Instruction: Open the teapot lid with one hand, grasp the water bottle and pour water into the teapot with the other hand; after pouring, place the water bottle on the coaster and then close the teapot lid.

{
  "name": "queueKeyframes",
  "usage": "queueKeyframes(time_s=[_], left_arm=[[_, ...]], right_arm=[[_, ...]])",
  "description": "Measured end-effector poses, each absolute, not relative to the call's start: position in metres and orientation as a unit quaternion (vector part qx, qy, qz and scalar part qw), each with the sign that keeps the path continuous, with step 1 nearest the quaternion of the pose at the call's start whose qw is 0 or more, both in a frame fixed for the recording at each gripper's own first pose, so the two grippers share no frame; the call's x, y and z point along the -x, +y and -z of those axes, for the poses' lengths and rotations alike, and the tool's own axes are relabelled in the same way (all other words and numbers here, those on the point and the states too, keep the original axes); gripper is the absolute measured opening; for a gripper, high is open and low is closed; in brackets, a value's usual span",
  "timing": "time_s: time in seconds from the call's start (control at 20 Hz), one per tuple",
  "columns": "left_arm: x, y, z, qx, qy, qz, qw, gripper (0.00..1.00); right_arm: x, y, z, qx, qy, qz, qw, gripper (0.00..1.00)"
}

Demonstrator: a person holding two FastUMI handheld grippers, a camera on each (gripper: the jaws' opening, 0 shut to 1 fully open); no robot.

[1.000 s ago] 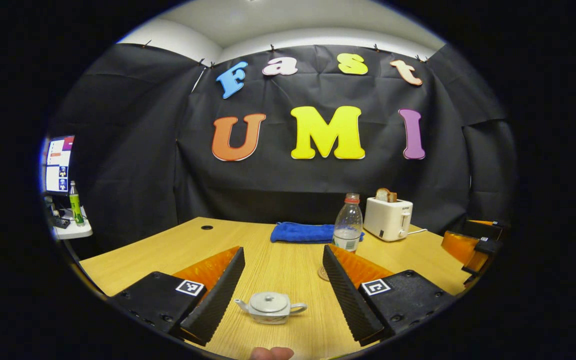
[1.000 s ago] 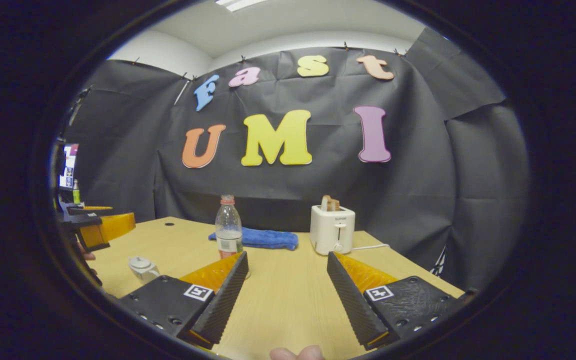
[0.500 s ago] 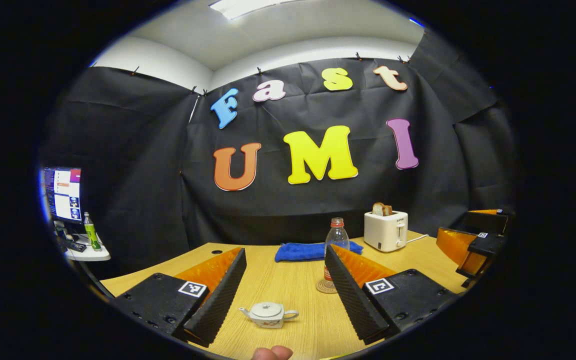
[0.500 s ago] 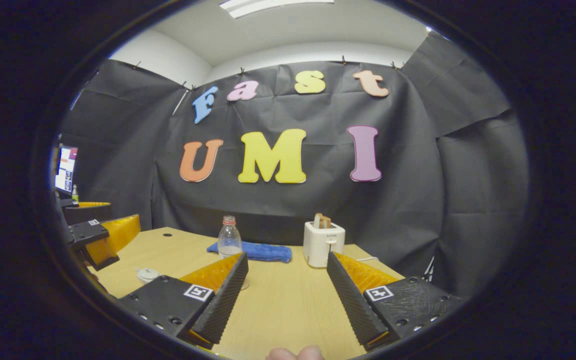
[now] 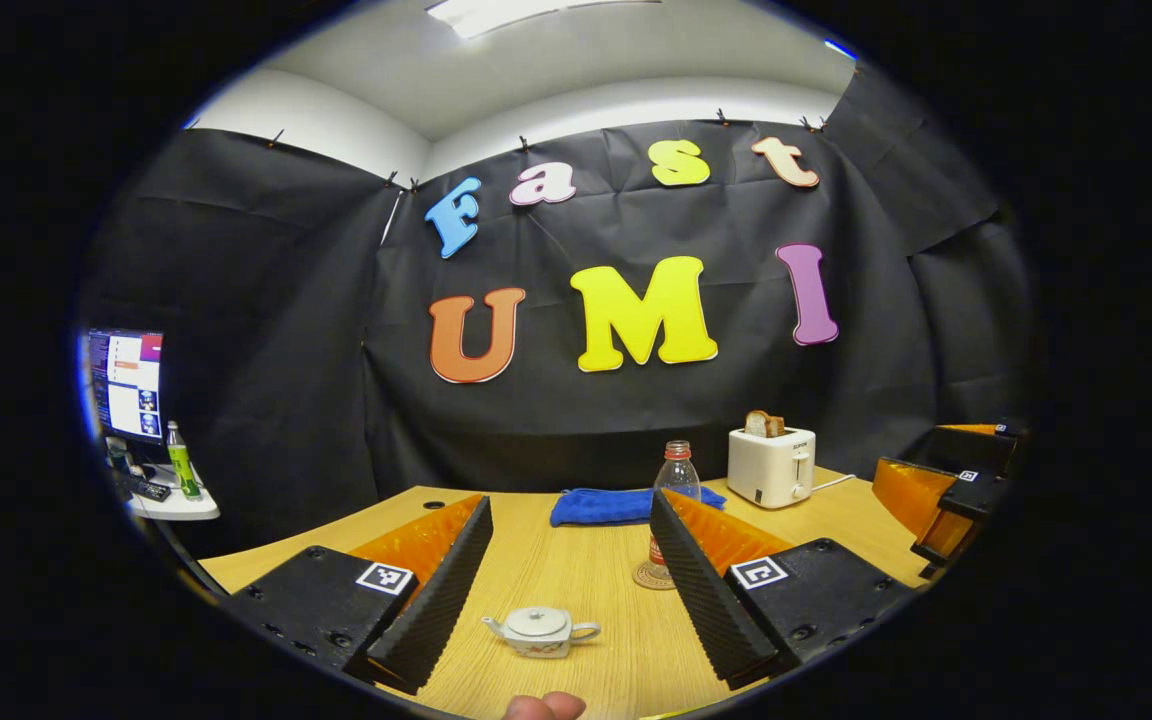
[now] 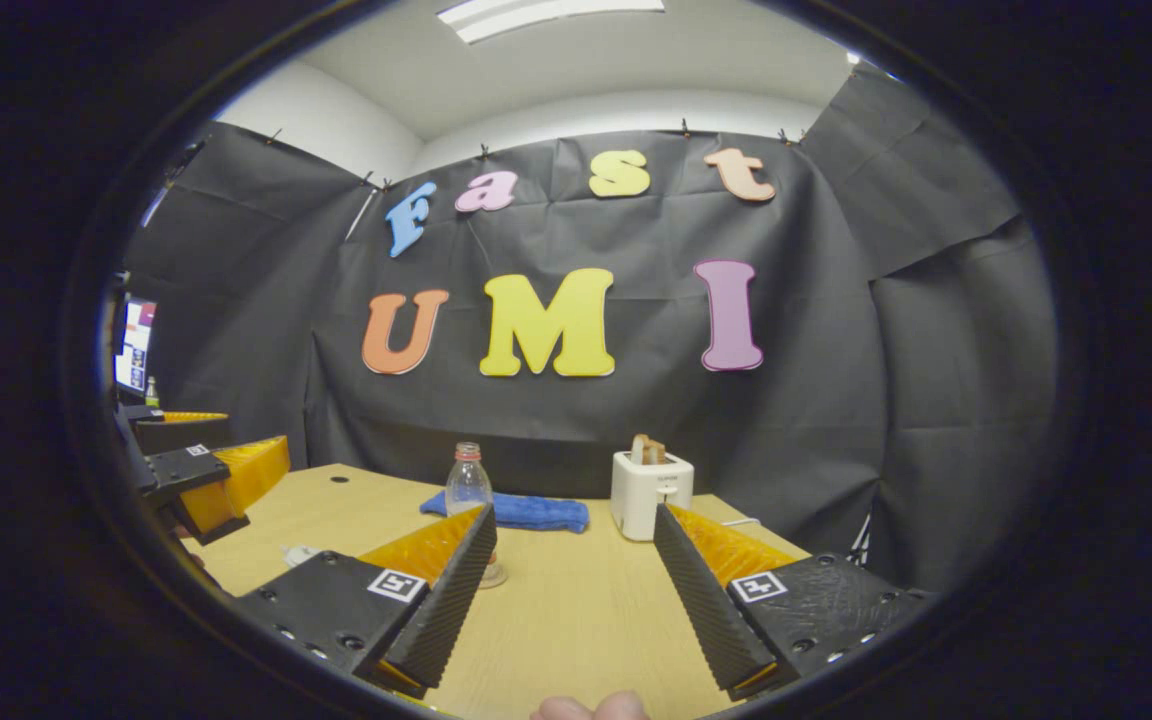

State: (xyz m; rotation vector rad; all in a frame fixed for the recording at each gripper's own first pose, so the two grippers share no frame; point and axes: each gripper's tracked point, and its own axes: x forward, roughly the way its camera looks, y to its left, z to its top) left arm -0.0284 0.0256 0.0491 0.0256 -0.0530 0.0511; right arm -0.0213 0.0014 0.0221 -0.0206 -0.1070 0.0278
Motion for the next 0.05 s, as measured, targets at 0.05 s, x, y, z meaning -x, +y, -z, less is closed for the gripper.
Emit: queueKeyframes(time_s=[0.05], left_arm=[[0.0279, 0.0276, -0.0467, -0.012, -0.023, -0.029, 0.999, 0.99]], right_arm=[[0.0202, 0.0027, -0.0222, 0.011, -0.052, -0.015, 0.998, 0.94]])
